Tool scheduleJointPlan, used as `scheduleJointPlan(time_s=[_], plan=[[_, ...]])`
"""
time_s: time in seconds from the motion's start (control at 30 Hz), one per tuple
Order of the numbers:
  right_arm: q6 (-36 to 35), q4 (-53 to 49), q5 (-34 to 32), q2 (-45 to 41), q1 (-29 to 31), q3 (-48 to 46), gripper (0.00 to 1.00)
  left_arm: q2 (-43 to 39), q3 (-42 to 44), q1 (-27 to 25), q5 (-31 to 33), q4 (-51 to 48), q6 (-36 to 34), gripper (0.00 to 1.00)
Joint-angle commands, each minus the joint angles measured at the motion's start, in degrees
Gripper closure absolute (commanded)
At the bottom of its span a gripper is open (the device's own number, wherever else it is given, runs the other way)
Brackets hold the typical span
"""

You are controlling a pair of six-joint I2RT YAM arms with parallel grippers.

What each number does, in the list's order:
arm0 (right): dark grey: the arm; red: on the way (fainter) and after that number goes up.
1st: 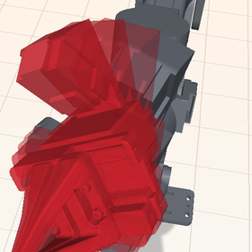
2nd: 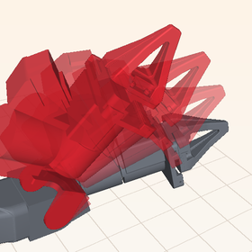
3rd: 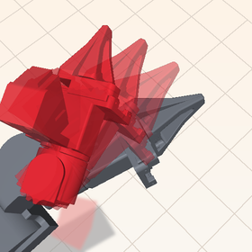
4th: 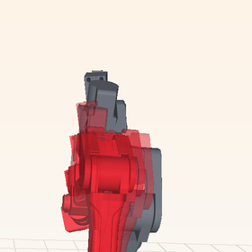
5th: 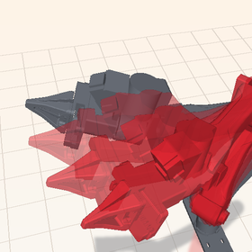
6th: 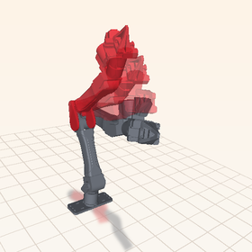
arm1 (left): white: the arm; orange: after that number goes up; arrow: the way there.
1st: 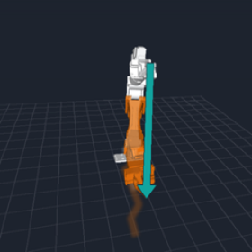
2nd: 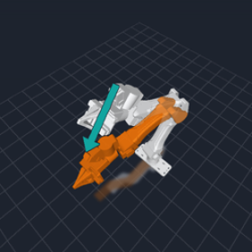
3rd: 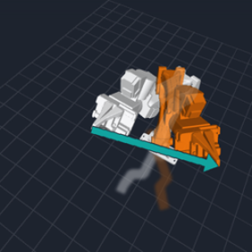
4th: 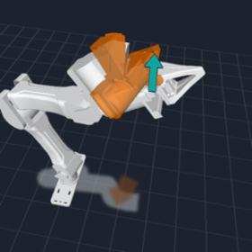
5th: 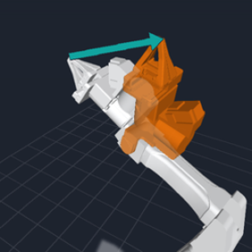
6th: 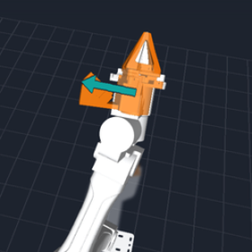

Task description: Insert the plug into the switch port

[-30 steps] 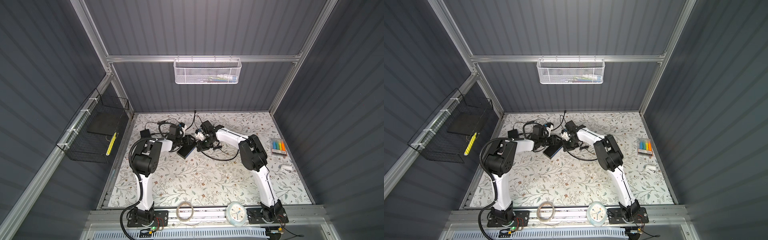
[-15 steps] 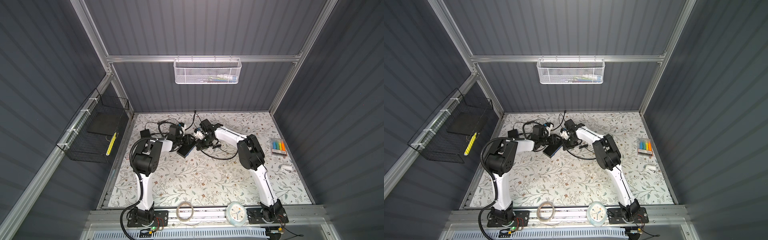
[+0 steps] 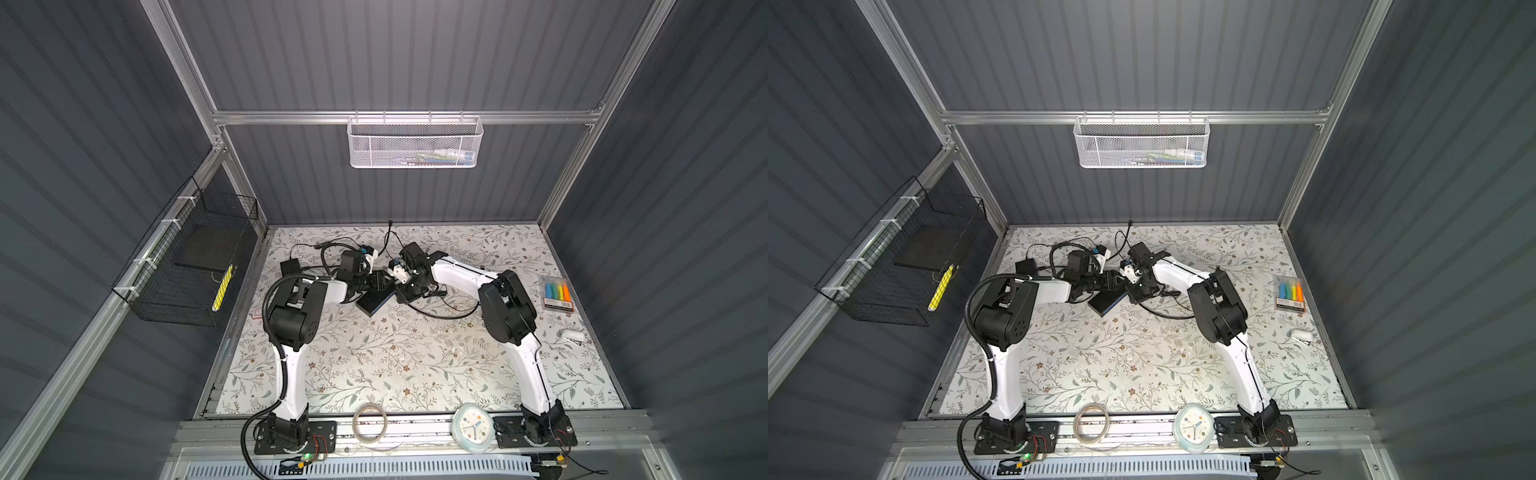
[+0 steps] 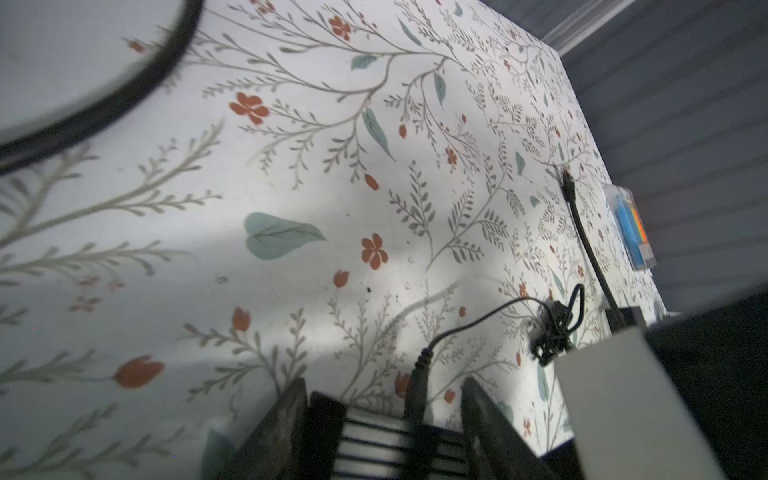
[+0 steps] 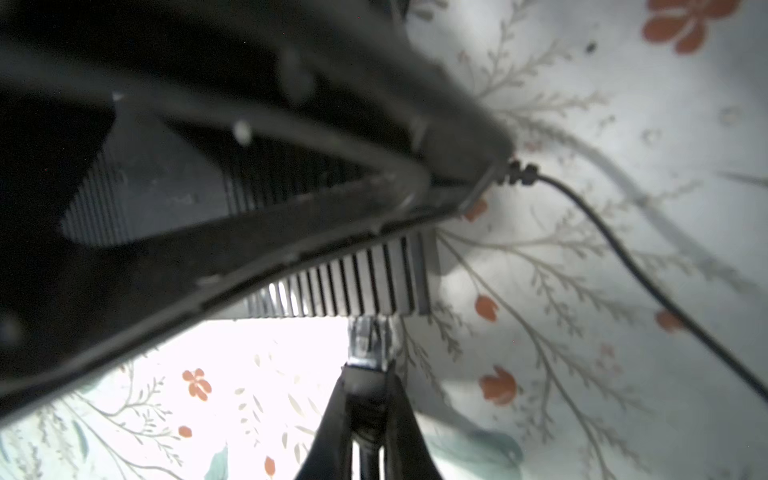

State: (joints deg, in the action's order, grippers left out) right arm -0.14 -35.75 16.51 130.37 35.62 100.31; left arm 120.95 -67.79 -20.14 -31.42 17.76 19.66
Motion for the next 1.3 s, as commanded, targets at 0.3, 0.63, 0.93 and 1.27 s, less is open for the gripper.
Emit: scheduleJointPlan(time_s=[0.3, 0.63, 0.93, 1.27], plan=[[2.1, 10.9, -7.7, 3.7, 2.9, -1.1, 1.0, 4.3, 2.7, -9.0, -14.0, -15.6, 0.2, 0.42], [3.8, 5.9, -9.6, 4.7, 2.7, 5.2, 1.0, 3.9, 3.1, -11.7, -12.9, -16.1, 0.0, 0.43], [4.9, 6.1, -9.7, 5.3, 2.8, 7.3, 1.0, 4.6, 4.0, -13.8, -13.8, -13.7, 1.5, 0.43], [5.6, 8.2, -10.1, 5.5, 2.7, 9.0, 1.0, 5.1, 3.9, -16.1, -14.6, -12.2, 2.9, 0.44]])
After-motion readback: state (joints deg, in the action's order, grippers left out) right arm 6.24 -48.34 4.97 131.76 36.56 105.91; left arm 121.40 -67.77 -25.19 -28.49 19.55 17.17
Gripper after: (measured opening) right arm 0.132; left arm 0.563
